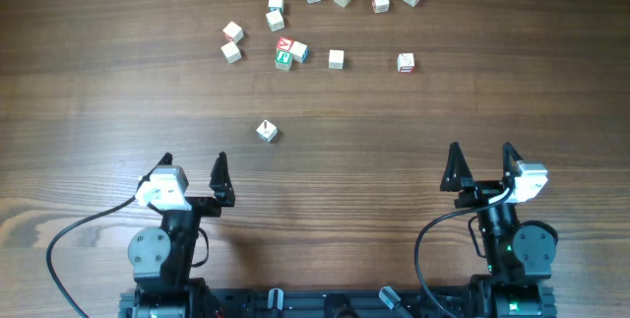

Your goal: Form a horizontal line

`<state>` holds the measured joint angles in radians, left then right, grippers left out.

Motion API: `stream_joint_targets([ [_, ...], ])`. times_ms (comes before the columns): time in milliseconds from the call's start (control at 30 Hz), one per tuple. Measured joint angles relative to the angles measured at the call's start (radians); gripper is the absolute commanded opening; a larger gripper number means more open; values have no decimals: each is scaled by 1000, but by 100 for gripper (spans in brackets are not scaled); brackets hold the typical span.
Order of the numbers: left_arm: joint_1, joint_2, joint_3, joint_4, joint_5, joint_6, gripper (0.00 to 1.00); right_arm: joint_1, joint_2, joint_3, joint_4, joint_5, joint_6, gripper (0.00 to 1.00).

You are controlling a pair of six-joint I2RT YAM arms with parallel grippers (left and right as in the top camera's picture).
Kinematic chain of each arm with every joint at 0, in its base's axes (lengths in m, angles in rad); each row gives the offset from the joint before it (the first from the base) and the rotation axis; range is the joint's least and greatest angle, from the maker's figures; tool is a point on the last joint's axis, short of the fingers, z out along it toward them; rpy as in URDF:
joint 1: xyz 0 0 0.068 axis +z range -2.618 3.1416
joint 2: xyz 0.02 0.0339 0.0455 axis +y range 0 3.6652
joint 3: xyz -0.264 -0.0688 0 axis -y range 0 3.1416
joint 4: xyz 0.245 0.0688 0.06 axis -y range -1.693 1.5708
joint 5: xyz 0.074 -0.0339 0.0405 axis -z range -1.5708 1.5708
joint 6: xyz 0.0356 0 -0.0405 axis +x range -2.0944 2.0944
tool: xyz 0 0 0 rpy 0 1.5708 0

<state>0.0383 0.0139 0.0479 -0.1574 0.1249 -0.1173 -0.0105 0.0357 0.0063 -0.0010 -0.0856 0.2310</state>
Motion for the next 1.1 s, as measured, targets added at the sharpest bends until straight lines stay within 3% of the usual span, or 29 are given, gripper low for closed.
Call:
stream_joint_targets([
  [567,0,1,10,52,50,0,100,0,0,0,0,0,0,100],
  [867,0,184,377,-122,109,0,100,0,1,0,0,0,0,100],
  [1100,0,568,819,-362,148,30,100,0,6,0,0,0,0,100],
])
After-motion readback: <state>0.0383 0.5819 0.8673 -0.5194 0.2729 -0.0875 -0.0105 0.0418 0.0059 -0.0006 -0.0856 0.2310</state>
